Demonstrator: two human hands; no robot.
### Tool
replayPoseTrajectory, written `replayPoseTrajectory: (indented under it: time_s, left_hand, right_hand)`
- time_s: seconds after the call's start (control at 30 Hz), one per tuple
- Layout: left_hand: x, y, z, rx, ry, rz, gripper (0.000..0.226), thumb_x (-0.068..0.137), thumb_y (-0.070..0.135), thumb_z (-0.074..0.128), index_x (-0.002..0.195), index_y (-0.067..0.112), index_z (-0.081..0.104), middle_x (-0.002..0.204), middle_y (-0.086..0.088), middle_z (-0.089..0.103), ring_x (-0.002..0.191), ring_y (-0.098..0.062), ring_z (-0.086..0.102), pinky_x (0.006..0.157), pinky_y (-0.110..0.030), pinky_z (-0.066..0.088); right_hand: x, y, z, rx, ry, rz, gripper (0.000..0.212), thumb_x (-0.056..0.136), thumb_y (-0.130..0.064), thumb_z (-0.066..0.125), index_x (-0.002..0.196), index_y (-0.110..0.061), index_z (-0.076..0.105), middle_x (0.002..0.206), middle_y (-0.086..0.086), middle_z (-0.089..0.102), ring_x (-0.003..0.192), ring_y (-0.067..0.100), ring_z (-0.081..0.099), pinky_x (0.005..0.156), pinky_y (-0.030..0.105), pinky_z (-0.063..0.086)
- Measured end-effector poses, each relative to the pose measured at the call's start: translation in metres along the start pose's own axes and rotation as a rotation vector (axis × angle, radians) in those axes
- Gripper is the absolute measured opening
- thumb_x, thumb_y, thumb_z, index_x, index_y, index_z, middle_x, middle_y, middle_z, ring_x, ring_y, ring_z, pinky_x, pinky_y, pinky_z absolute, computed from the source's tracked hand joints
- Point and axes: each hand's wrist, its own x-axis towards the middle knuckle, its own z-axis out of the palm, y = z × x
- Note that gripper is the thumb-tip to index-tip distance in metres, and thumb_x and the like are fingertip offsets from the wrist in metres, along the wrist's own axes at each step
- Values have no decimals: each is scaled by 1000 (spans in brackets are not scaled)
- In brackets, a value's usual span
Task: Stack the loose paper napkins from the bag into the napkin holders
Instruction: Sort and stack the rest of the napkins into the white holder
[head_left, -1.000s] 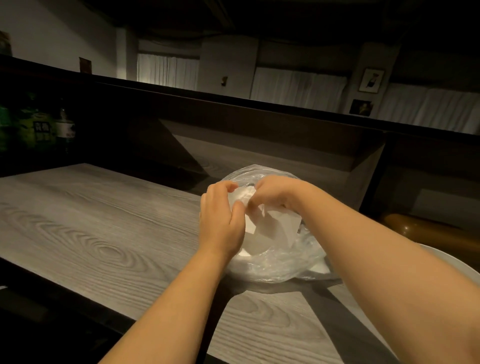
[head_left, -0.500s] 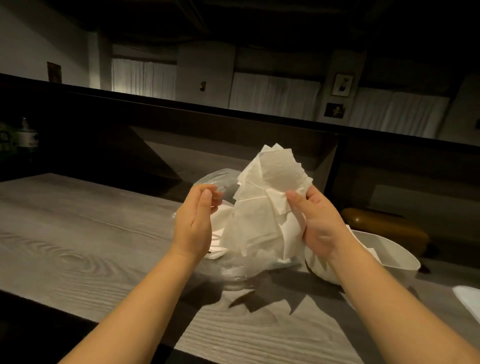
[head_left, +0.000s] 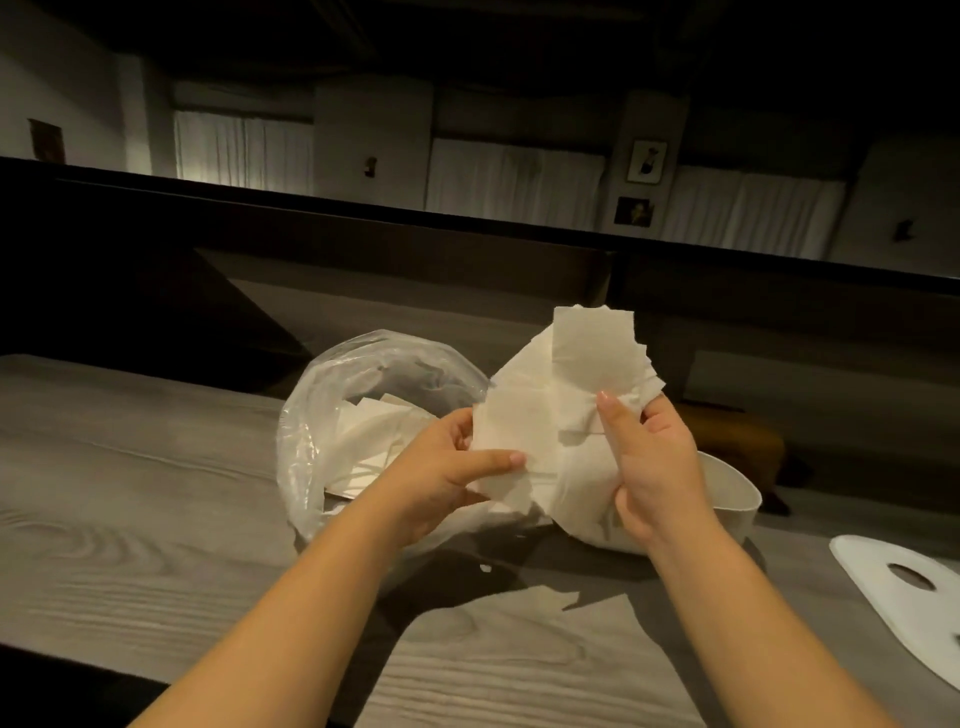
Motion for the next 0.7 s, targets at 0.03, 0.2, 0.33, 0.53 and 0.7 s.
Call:
replayPoseTrajectory:
  time_s: [0.03,0.2,0.33,0.53,0.7]
  left_hand:
    - [-1,-2,0,-2,0,1,47,76,18,79,120,18,61,114,-2,71,103,-23,70,90,-42,58]
    - [-7,-6,5,-78,66,32,29,82,25,74,109,19,66,99,2,75,99,-23,70,84,-38,60]
    - [-7,-5,7,-66,149,75,25,88,25,70,110,14,68,102,0,75,96,-22,72,80,-32,60]
    - [-6,0,-3,-196,311,42,15,93,25,66,107,23,61,107,-2,68,98,-22,65,68,-25,54]
    - [-3,3,-12,-144,330,48,25,92,22,68,116,27,60,111,1,67,99,-21,66,66,-27,59]
  right_hand:
    - [0,0,0,23,16,4,23,95,-21,60,115,-32,62,105,-14,71,93,7,68,73,26,58]
    - [-6,5,5,-12,-30,58,20,94,-25,61,112,-35,61,111,-9,69,101,16,66,83,41,57]
    - [-7,5,6,51,46,17,21,96,-21,60,112,-34,62,106,-11,72,97,13,69,73,33,58]
    - [-1,-17,-12,287,126,-1,25,96,-19,57,116,-33,63,106,-10,73,101,14,69,82,39,58]
    - [-6,-24,-18,458,-151,109,37,79,-26,61,115,-32,64,107,-3,74,96,20,73,73,43,61]
